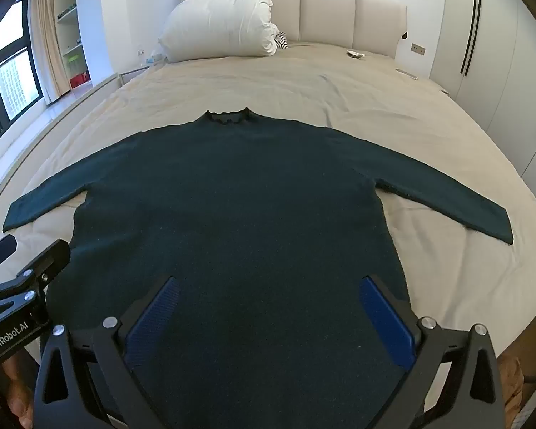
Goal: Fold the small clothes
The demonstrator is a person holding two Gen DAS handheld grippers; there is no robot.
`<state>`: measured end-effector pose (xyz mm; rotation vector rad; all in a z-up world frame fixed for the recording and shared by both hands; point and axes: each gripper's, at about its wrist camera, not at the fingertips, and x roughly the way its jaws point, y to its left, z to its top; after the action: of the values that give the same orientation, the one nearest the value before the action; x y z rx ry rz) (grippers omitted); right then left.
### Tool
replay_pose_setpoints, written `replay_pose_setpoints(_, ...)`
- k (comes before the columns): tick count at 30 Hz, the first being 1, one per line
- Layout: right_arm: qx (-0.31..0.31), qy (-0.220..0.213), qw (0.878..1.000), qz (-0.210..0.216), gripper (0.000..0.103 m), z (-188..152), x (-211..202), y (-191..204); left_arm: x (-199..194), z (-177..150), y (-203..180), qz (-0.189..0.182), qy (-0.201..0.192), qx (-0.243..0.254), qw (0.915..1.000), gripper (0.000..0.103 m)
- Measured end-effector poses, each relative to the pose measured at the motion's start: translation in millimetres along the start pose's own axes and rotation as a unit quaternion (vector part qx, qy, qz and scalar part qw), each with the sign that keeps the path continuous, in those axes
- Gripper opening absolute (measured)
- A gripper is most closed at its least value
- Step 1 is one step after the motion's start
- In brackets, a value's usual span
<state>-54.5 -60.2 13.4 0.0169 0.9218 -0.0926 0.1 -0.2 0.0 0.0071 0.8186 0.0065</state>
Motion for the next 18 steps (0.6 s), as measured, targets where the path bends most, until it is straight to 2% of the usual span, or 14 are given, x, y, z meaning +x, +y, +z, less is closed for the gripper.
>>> replay_pose_setpoints(18, -0.002, 0.001, 1.000, -0.001, 0.103, -0.9, 0.9, 1.2, 1.9, -4.4, -0.7, 0.000, 0.004, 0.000, 1.0000, 0.103)
